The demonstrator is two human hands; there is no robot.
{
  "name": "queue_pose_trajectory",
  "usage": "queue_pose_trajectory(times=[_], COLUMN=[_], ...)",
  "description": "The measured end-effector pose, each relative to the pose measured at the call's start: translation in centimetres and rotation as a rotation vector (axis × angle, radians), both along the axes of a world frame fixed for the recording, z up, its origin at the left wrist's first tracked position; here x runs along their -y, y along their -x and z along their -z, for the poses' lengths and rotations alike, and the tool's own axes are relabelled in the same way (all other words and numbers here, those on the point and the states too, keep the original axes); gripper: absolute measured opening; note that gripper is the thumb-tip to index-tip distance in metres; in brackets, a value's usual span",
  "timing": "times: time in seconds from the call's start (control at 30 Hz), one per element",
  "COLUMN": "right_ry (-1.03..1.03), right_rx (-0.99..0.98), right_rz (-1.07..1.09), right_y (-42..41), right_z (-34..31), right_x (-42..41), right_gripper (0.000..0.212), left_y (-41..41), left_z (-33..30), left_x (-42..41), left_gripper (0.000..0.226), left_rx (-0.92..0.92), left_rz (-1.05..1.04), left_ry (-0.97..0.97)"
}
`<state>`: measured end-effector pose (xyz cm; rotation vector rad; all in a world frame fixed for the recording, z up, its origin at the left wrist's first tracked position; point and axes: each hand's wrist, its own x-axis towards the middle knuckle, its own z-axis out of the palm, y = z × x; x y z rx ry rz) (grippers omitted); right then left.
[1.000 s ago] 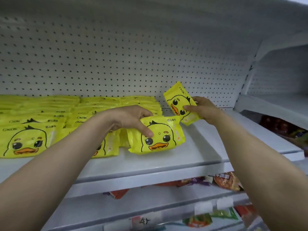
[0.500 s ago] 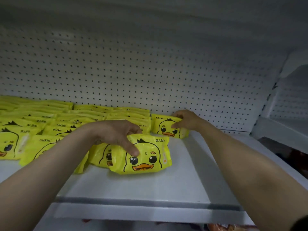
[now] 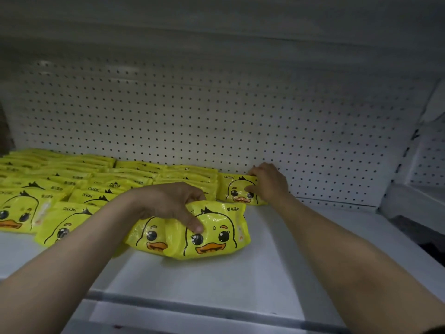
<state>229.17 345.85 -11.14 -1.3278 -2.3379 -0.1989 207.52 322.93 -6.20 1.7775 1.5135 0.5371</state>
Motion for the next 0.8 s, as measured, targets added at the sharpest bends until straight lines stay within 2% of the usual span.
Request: queue_pose_trajectory(times=[0.07,0.13,0.17,0.23,0.27,0.33,0.43,0.5,0.63,0.8], right_ry=[-0.057,0.023,0.193,0.732,0.940,1.117,1.008,0.925,0.901,0.865], right_rx=[-0.034,-0.276,-0.430,-0.608,-0.605,-0.477,-0.357,-0.413,-0.609,-0.610], right_rz=[-0.001,-0.104,-0.206,-0.498,-0.629,-0.777,-0.728,-0.707,-0.720,-0.699], right_y=[0.3,0.8,1.0,0.6,0.1,-0.8,-1.7,-2.4,-3.7,-3.8], right_z=[0.2,-0.7,-1.7,-4.1,-5.1,-6.2,-6.4,-6.4,-6.1,-6.2], right_x=[0.4,1.8,3.0,5.5,6.6,8.1,9.3,9.8,9.6,9.5], right_gripper=[0.048,0.042,0.037,0.034,0.035,0.037,0.043,0.043,0.036,0.022], left_y=[-0.6,-1.1,-1.4,-2.0,-2.2,-2.5,-2.8,-2.8,-3.2,-3.7], left_z=[-0.1,-0.3,-0.5,-0.8,-1.0,-1.0,-0.8,-0.7,-0.7,-0.1], left_x=[-0.3,-0.6,-0.8,-1.1,-1.3,-1.9,-2.4,-2.6,-2.8,-3.0], left_gripper=[0.044,0.044,0.043,0.042,0.042,0.041,0.044,0.049,0.048,0.029], left_rx=[0.008,0.020,0.028,0.041,0.043,0.046,0.065,0.146,0.332,0.421], left_rz=[-0.008,-0.016,-0.017,-0.017,-0.018,-0.028,-0.076,-0.123,-0.195,-0.269], left_ry=[-0.022,-0.051,-0.062,-0.077,-0.090,-0.121,-0.157,-0.192,-0.330,-0.384])
